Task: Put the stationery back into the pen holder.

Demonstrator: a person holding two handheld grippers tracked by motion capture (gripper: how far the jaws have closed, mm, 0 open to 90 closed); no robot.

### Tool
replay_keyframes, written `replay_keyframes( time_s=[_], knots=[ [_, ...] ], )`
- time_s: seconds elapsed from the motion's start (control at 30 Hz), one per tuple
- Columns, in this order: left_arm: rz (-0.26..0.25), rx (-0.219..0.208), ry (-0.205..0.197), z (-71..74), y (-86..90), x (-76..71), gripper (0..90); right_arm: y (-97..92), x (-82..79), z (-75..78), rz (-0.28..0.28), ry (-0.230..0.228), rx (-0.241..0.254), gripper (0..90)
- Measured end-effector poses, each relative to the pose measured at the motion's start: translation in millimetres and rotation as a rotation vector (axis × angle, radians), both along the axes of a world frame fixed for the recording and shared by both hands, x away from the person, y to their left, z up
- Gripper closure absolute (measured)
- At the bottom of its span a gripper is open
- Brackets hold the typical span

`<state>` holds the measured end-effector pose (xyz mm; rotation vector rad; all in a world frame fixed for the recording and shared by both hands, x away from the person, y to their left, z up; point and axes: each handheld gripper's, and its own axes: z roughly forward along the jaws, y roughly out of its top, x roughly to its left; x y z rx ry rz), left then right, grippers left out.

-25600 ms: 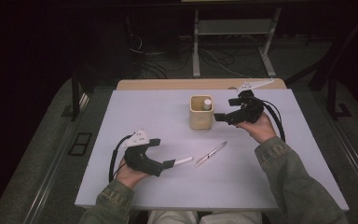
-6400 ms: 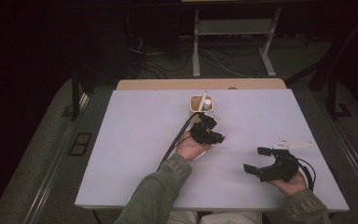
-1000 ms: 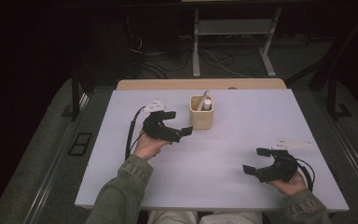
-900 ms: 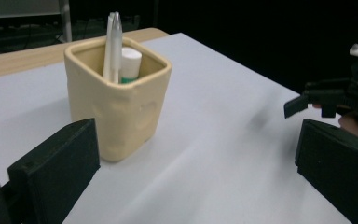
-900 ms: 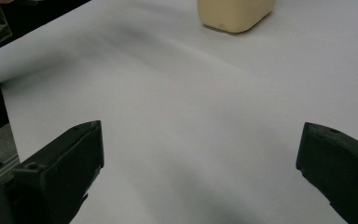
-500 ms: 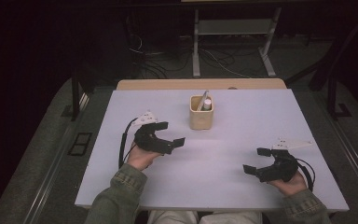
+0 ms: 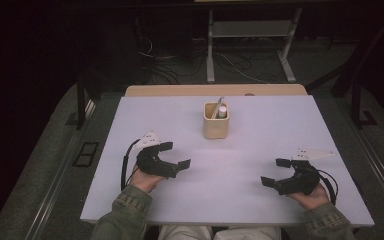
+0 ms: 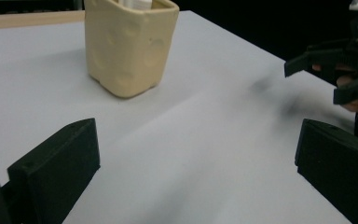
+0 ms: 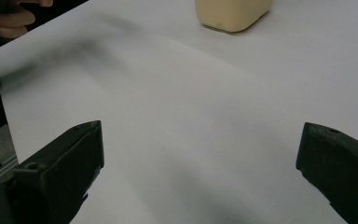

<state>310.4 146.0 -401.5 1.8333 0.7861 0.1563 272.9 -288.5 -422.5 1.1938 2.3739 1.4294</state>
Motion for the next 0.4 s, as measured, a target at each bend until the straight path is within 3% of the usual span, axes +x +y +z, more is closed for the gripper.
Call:
replay_keyframes(
  time_s=[0.2,0.4],
  knots=[
    [-0.003,0.016,0.003,-9.0,6.1,-12.2,0.0,0.0,0.1,-0.1,0.001,0.000,-0.001,0.4],
    [-0.011,0.026,-0.011,-9.6,4.6,-15.0,0.0,0.4,0.0,-0.1,0.003,0.002,-0.004,0.4]
  ],
)
